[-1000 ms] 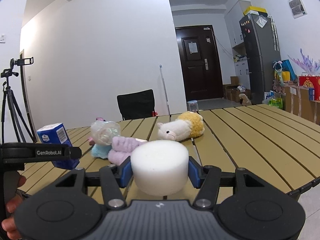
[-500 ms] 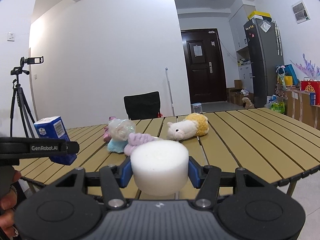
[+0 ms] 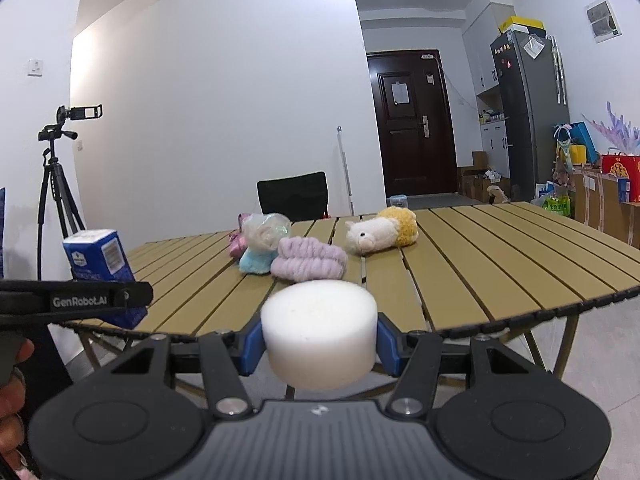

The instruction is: Collect trash

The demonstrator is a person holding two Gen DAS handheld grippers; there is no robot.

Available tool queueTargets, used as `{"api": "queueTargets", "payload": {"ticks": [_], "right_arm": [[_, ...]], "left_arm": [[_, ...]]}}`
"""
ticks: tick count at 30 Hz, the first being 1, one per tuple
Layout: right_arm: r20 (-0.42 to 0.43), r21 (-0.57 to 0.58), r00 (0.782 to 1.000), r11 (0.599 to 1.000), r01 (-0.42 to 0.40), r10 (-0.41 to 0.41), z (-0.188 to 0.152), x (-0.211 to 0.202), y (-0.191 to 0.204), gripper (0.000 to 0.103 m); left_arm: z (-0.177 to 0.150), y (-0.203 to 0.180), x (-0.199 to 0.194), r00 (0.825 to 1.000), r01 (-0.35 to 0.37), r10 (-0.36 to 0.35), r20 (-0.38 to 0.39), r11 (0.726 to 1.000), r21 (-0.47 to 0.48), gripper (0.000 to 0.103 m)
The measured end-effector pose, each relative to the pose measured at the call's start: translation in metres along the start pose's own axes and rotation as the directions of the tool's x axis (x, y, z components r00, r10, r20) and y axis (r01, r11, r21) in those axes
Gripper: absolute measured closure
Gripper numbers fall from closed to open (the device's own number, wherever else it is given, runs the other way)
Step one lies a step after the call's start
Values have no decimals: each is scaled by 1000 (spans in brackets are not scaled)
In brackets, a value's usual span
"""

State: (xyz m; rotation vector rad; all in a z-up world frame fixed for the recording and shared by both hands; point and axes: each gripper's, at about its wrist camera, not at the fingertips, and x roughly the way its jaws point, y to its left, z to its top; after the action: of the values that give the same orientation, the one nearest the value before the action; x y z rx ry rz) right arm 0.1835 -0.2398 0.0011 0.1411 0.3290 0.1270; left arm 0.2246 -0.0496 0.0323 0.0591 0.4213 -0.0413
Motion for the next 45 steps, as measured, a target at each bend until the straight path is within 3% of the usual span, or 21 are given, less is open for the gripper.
{"api": "queueTargets", "payload": {"ticks": [11,26,40,45], "right_arm": [[-69,-7,998,1000,12,-13,-27,-21,3,48],[-176,-28,984,999,26,-31,-62,-21,5,48],[-269,-38,961,998,53,-61,-89,-4,-5,48],[-302,-31,950,997,71,-77,-98,6,-11,48]], "left_arm": [[-28,1,-27,999,-14,16,-38,999,42,51],[-75,22,-25,982,-51,61,-176,997,62,51],[-116,45,8,927,-82,92,-363,996,44,51],[-130,55,25,892,-100,107,-439,994,38,51]]}}
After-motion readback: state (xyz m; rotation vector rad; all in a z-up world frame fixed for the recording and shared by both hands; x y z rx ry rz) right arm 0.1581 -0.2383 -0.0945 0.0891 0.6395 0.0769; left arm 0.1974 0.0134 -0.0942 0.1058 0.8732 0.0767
